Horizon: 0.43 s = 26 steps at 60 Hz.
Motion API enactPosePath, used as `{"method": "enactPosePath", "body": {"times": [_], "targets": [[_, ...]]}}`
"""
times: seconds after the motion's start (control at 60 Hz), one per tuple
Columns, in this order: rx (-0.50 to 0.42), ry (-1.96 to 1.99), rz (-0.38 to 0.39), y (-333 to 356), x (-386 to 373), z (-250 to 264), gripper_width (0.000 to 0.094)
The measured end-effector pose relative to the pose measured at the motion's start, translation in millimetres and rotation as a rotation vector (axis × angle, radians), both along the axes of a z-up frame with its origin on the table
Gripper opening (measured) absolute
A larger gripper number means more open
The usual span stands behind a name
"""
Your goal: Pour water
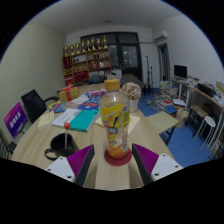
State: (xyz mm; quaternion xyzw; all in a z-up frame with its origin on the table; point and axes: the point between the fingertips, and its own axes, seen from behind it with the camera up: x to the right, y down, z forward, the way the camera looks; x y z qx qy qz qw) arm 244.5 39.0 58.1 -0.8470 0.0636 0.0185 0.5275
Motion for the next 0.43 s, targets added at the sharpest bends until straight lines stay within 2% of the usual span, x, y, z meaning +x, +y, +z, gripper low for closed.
{"method": "enactPosePath", "body": {"times": [0.3,0.433], "targets": [[-0.057,0.018,-0.092,-164,-75,77,0.0818],[-0.069,0.045,-0.091,-217,-105,103,0.0818]]}}
